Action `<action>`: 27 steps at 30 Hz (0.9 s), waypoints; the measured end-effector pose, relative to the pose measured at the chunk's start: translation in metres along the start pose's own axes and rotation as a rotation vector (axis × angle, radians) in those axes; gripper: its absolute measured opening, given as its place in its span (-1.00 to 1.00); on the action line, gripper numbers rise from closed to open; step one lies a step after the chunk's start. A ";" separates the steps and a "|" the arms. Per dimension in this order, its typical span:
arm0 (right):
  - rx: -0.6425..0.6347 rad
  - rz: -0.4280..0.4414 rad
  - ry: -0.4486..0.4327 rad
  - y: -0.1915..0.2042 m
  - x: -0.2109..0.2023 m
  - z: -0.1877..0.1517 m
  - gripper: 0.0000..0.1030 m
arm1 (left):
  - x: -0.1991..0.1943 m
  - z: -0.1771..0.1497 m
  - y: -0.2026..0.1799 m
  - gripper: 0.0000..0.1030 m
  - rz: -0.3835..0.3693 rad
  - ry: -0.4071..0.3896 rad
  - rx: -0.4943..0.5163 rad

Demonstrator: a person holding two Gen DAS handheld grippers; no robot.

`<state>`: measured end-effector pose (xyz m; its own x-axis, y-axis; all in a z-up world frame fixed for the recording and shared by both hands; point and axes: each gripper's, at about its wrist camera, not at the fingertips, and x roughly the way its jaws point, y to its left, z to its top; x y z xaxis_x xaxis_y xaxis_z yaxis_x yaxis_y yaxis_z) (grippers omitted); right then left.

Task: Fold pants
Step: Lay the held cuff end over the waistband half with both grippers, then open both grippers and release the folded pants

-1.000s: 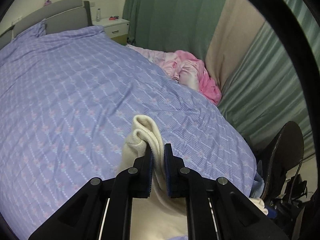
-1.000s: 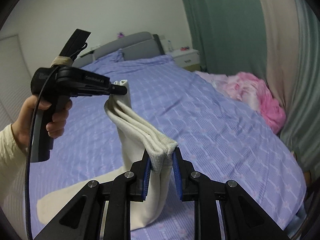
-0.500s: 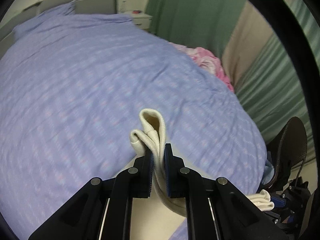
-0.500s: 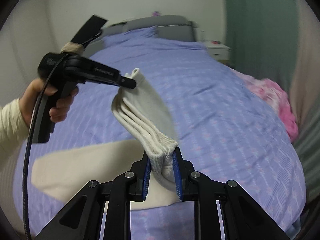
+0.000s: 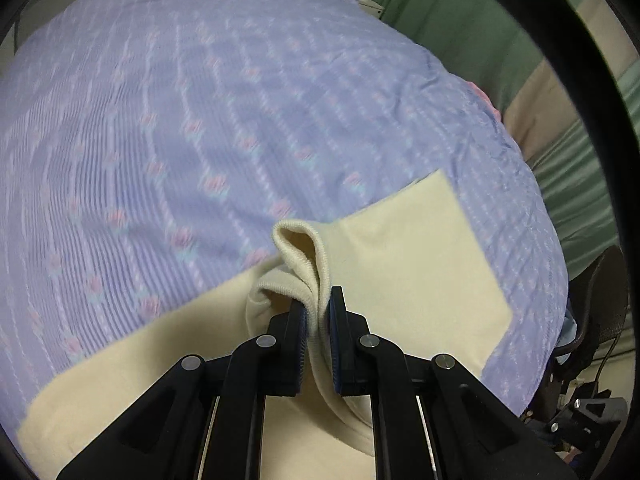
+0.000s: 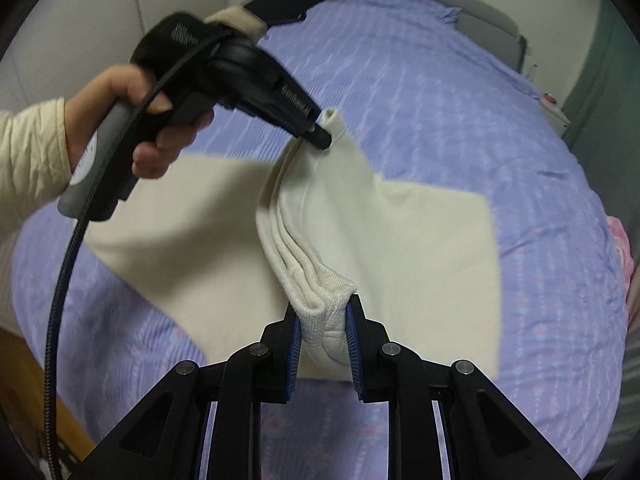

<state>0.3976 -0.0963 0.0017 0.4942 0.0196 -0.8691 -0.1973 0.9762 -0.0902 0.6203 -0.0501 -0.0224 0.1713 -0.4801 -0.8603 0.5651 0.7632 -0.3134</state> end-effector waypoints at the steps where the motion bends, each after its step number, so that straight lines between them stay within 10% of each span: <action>1: -0.011 -0.011 0.015 0.006 0.008 -0.002 -0.57 | 0.007 -0.005 0.006 -0.77 -0.004 0.006 -0.004; 18: -0.052 -0.166 0.035 0.066 0.056 -0.018 -0.57 | 0.015 -0.003 0.009 -0.75 -0.046 -0.092 0.127; 24: -0.043 -0.097 0.138 0.067 0.073 -0.028 -0.46 | 0.023 -0.033 0.053 0.00 0.084 -0.049 -0.009; 27: -0.018 -0.011 0.151 0.073 0.067 -0.027 0.06 | 0.002 -0.042 0.061 0.13 0.124 -0.095 -0.070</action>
<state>0.3930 -0.0300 -0.0759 0.3638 -0.0248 -0.9312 -0.2084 0.9721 -0.1073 0.6208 0.0136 -0.0601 0.3133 -0.4167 -0.8534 0.4778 0.8457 -0.2375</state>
